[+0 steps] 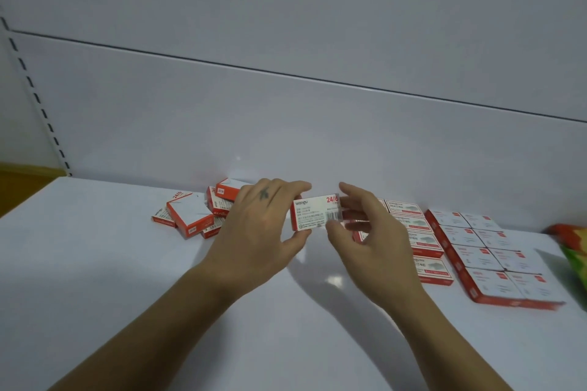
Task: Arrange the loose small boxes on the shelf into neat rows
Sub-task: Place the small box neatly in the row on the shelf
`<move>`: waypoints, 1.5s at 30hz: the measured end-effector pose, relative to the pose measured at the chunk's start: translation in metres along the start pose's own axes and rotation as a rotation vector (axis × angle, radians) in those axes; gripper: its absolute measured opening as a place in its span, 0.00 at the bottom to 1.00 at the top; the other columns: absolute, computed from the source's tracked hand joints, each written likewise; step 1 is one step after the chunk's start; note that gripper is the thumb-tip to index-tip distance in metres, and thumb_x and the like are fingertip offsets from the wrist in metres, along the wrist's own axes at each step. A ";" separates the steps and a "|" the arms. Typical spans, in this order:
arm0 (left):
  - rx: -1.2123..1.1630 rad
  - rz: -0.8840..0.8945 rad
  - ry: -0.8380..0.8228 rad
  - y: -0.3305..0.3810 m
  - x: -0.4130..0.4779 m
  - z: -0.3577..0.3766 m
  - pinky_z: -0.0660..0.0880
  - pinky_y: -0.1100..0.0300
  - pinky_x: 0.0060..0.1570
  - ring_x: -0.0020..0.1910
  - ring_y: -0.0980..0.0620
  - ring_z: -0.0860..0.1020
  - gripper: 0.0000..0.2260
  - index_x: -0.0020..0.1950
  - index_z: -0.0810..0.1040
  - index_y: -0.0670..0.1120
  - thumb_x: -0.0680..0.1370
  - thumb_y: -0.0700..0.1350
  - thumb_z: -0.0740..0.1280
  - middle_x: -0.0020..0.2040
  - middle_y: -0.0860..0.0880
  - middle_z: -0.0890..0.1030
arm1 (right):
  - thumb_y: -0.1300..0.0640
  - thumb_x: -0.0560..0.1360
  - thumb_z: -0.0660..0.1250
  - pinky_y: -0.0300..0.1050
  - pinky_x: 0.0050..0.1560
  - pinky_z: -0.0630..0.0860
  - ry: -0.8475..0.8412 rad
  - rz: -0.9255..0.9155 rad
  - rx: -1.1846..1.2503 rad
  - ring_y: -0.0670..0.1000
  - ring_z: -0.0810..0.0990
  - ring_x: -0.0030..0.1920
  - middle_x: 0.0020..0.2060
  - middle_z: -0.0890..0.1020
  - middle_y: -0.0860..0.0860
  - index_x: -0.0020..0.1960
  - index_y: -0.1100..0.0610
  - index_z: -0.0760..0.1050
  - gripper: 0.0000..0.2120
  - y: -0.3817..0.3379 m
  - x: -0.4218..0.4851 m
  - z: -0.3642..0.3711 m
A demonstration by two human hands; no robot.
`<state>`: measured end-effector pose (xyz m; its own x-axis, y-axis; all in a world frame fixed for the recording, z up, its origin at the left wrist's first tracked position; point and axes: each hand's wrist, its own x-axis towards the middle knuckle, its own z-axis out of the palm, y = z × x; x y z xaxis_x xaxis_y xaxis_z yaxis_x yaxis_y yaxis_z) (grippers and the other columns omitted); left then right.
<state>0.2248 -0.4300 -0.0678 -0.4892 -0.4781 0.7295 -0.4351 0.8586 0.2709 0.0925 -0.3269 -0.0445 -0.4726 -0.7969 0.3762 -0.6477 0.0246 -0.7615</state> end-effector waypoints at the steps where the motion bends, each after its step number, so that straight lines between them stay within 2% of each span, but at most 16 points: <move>1: 0.000 0.013 0.009 0.001 0.000 0.000 0.69 0.64 0.51 0.51 0.50 0.79 0.27 0.63 0.69 0.51 0.66 0.54 0.70 0.53 0.49 0.81 | 0.52 0.73 0.70 0.33 0.49 0.75 -0.017 0.007 0.020 0.38 0.77 0.51 0.52 0.77 0.35 0.67 0.45 0.69 0.24 -0.002 -0.001 0.001; 5: -0.033 0.070 0.036 0.006 -0.001 -0.001 0.70 0.62 0.52 0.53 0.51 0.76 0.26 0.62 0.69 0.48 0.66 0.50 0.70 0.52 0.47 0.80 | 0.47 0.68 0.74 0.31 0.46 0.74 -0.040 0.039 0.076 0.38 0.76 0.51 0.51 0.77 0.37 0.61 0.42 0.69 0.25 -0.008 -0.005 0.006; 8: -0.062 0.105 0.039 0.011 -0.003 -0.001 0.69 0.64 0.54 0.54 0.56 0.70 0.23 0.62 0.68 0.50 0.69 0.51 0.68 0.52 0.50 0.78 | 0.47 0.66 0.76 0.31 0.45 0.74 -0.034 0.074 0.097 0.37 0.76 0.50 0.49 0.76 0.35 0.58 0.41 0.68 0.26 -0.009 -0.006 0.006; 12: -0.063 0.126 0.039 0.014 -0.005 0.000 0.69 0.61 0.55 0.54 0.56 0.70 0.24 0.62 0.68 0.50 0.69 0.50 0.69 0.52 0.49 0.79 | 0.49 0.65 0.78 0.34 0.48 0.77 -0.042 0.117 0.117 0.37 0.78 0.49 0.49 0.79 0.37 0.60 0.44 0.71 0.27 -0.005 -0.004 0.005; 16: -0.044 0.111 -0.005 0.014 -0.004 0.000 0.67 0.59 0.58 0.56 0.55 0.70 0.23 0.63 0.67 0.50 0.71 0.56 0.65 0.55 0.49 0.78 | 0.52 0.66 0.77 0.39 0.51 0.79 -0.098 0.181 0.208 0.41 0.81 0.51 0.50 0.81 0.40 0.61 0.47 0.74 0.26 0.000 0.000 0.001; 20: -0.042 0.049 -0.080 0.009 -0.004 0.002 0.66 0.57 0.58 0.56 0.55 0.69 0.27 0.64 0.67 0.52 0.69 0.60 0.69 0.58 0.50 0.77 | 0.60 0.70 0.74 0.38 0.44 0.78 -0.221 0.272 0.501 0.48 0.83 0.51 0.50 0.84 0.47 0.60 0.52 0.76 0.20 0.002 0.005 -0.010; 22: -0.065 0.009 -0.099 0.006 -0.004 0.003 0.66 0.57 0.58 0.57 0.55 0.69 0.25 0.64 0.67 0.53 0.72 0.63 0.67 0.58 0.51 0.77 | 0.63 0.70 0.73 0.45 0.50 0.79 -0.318 0.286 0.710 0.54 0.83 0.53 0.50 0.84 0.52 0.61 0.57 0.76 0.20 0.007 0.008 -0.014; 25: -0.050 0.002 -0.115 0.003 -0.004 0.003 0.64 0.58 0.57 0.56 0.56 0.68 0.21 0.63 0.68 0.54 0.73 0.61 0.65 0.57 0.51 0.77 | 0.58 0.66 0.75 0.57 0.59 0.77 -0.439 0.293 0.949 0.64 0.78 0.59 0.57 0.80 0.63 0.64 0.64 0.74 0.28 0.016 0.011 -0.015; 28: -0.036 0.014 -0.134 0.003 -0.003 0.002 0.64 0.57 0.57 0.55 0.56 0.69 0.19 0.61 0.72 0.52 0.71 0.56 0.66 0.55 0.52 0.78 | 0.54 0.66 0.76 0.58 0.63 0.73 -0.540 0.310 1.034 0.67 0.75 0.62 0.61 0.76 0.66 0.66 0.65 0.71 0.33 0.023 0.014 -0.015; 31: -0.064 -0.005 -0.159 0.004 -0.003 0.000 0.63 0.59 0.55 0.54 0.56 0.72 0.20 0.60 0.75 0.52 0.71 0.59 0.66 0.54 0.54 0.78 | 0.56 0.67 0.73 0.57 0.65 0.72 -0.581 0.319 1.131 0.67 0.75 0.62 0.61 0.76 0.66 0.63 0.66 0.74 0.27 0.025 0.016 -0.018; 33: -0.082 -0.019 -0.152 0.004 -0.003 -0.002 0.62 0.61 0.53 0.53 0.58 0.71 0.19 0.59 0.76 0.51 0.71 0.57 0.69 0.53 0.55 0.78 | 0.60 0.68 0.67 0.56 0.63 0.74 -0.532 0.349 1.117 0.64 0.76 0.62 0.60 0.78 0.66 0.61 0.66 0.75 0.23 0.026 0.016 -0.018; 35: -0.121 -0.048 -0.137 0.004 -0.003 -0.005 0.61 0.65 0.50 0.49 0.63 0.67 0.18 0.58 0.76 0.50 0.71 0.52 0.73 0.51 0.57 0.78 | 0.63 0.69 0.61 0.55 0.60 0.76 -0.430 0.363 0.989 0.61 0.78 0.58 0.56 0.80 0.65 0.60 0.65 0.77 0.20 0.026 0.018 -0.017; 38: -0.184 -0.114 -0.166 0.006 -0.001 -0.009 0.65 0.65 0.52 0.46 0.67 0.67 0.18 0.59 0.74 0.52 0.72 0.49 0.73 0.48 0.62 0.75 | 0.69 0.74 0.59 0.51 0.52 0.78 -0.293 0.335 0.789 0.58 0.80 0.55 0.51 0.83 0.62 0.56 0.61 0.80 0.16 0.023 0.017 -0.017; 41: -0.223 -0.149 -0.201 0.007 -0.001 -0.009 0.65 0.66 0.53 0.48 0.69 0.70 0.19 0.62 0.73 0.54 0.73 0.49 0.73 0.48 0.62 0.75 | 0.65 0.75 0.64 0.51 0.51 0.78 -0.205 0.279 0.634 0.58 0.81 0.53 0.47 0.85 0.55 0.51 0.57 0.82 0.10 0.020 0.015 -0.016; 43: -0.228 -0.132 -0.223 0.007 -0.002 -0.008 0.62 0.70 0.52 0.49 0.67 0.70 0.21 0.65 0.72 0.55 0.73 0.47 0.72 0.49 0.60 0.76 | 0.61 0.73 0.70 0.51 0.49 0.76 -0.140 0.235 0.540 0.57 0.83 0.46 0.40 0.85 0.52 0.46 0.57 0.83 0.04 0.018 0.014 -0.015; 45: -0.247 -0.125 -0.244 0.007 -0.002 -0.008 0.62 0.72 0.53 0.49 0.64 0.71 0.24 0.68 0.71 0.57 0.74 0.46 0.71 0.51 0.59 0.76 | 0.63 0.72 0.72 0.51 0.46 0.75 -0.158 0.205 0.505 0.54 0.82 0.39 0.33 0.81 0.50 0.47 0.57 0.82 0.05 0.017 0.015 -0.015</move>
<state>0.2289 -0.4212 -0.0621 -0.6229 -0.5861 0.5182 -0.3213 0.7956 0.5137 0.0656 -0.3292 -0.0446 -0.4382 -0.8878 0.1404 -0.1678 -0.0726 -0.9832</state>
